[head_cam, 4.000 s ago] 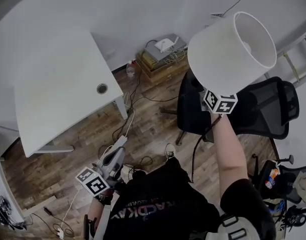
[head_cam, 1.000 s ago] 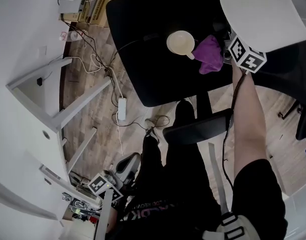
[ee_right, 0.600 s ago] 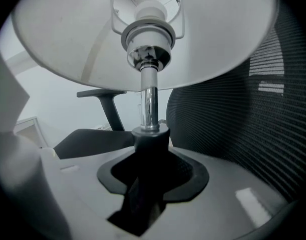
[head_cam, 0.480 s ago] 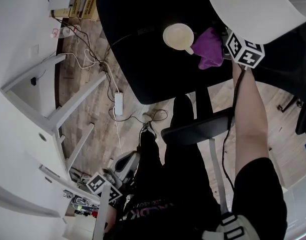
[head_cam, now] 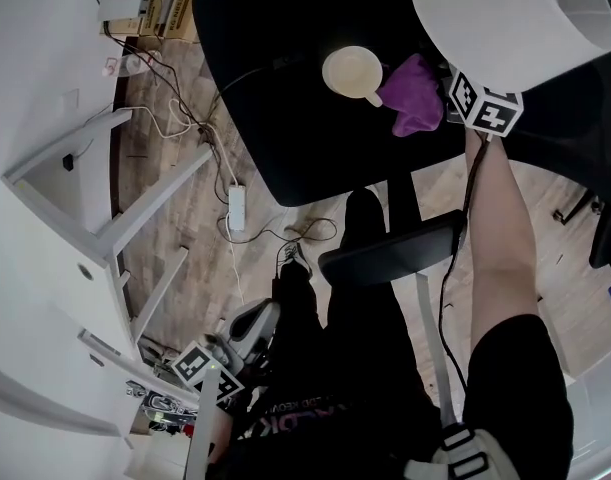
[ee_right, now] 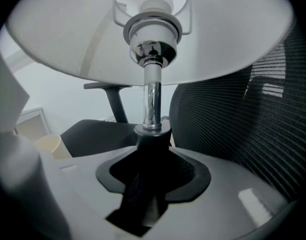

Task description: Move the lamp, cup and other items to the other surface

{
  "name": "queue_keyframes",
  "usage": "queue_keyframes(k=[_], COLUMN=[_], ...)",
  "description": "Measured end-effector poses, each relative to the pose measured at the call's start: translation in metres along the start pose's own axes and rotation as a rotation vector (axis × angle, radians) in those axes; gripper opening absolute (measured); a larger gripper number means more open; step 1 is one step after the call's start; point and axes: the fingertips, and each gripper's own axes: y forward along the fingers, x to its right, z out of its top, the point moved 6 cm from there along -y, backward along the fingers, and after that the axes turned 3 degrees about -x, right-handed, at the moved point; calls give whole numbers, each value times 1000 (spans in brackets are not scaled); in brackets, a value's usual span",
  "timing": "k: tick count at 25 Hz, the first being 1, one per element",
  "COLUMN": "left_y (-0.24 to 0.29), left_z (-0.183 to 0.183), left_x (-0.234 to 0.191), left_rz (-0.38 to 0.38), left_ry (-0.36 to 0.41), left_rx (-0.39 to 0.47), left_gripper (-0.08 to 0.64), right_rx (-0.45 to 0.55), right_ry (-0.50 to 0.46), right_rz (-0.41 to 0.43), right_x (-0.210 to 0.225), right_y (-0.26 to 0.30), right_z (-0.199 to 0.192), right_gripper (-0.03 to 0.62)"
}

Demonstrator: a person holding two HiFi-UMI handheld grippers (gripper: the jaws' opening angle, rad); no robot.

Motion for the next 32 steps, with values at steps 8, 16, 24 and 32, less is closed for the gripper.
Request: queue_keyframes(k=[8,16,24,32], left_y=[0,-3,20,5], left_z=[-4,-13,-31,-17], left_x=[8,19,6,8], left_rz=[-24,-61,-72,-50], left_ry=[21,23,-19,-10], left_rx=[4,26,-23,41], left_gripper=[5,5,5,5], right_rx=[-71,-148,-143,-118], right_ry=[-79,-85,-35,-4], right_rz=[25,38,86,78], right_x=[0,8,2,-10], right_y=[-31,-68,21,6], right_z=[-26,-46,-1,-8], right_gripper=[173,121,257,173])
